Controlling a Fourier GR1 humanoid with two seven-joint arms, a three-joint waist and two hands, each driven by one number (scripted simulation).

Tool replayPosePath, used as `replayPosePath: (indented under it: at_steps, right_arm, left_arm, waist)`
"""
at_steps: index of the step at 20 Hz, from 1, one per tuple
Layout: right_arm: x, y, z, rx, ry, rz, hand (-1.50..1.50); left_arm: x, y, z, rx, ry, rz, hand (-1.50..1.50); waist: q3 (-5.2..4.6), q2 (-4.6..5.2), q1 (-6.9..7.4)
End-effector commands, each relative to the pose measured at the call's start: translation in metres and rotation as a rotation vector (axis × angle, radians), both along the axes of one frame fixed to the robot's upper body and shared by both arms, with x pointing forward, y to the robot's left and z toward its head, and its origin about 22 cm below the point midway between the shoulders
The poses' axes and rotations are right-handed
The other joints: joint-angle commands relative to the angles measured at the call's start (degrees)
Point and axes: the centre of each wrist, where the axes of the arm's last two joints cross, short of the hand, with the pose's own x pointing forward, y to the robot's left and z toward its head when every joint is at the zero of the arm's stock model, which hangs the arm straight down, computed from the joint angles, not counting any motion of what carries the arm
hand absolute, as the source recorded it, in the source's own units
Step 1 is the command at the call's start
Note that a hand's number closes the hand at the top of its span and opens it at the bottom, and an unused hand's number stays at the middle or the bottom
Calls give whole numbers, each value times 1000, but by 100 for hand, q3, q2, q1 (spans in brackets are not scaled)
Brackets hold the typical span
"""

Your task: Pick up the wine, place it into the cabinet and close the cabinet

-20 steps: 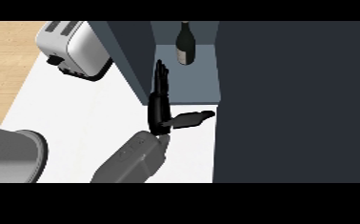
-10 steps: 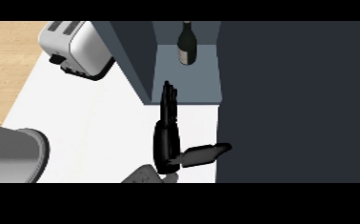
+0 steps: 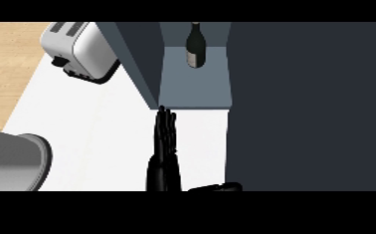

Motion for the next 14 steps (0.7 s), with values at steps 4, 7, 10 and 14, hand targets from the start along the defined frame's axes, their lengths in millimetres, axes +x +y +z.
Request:
replayPosePath:
  at_steps: [4, 7, 10, 14]
  right_arm:
    - [-12, 12, 7, 42, 6, 99, -150]
    - [-16, 7, 2, 20, 28, 155, 150]
    - [-31, -1, 4, -47, 51, 193, 150]
    - [-19, 7, 3, -78, 6, 193, 150]
  left_arm:
    - [-47, 27, 28, -18, -34, -16, -150]
    - [-39, 48, 27, 5, -32, -73, -150]
    - [-49, 75, 31, -6, -37, -89, -150]
    - [-75, 89, 24, 26, -41, -138, -150]
  waist:
    - [0, 5, 22]
    - [0, 11, -7]
    - [-1, 0, -31]
    - [-5, 9, 18]
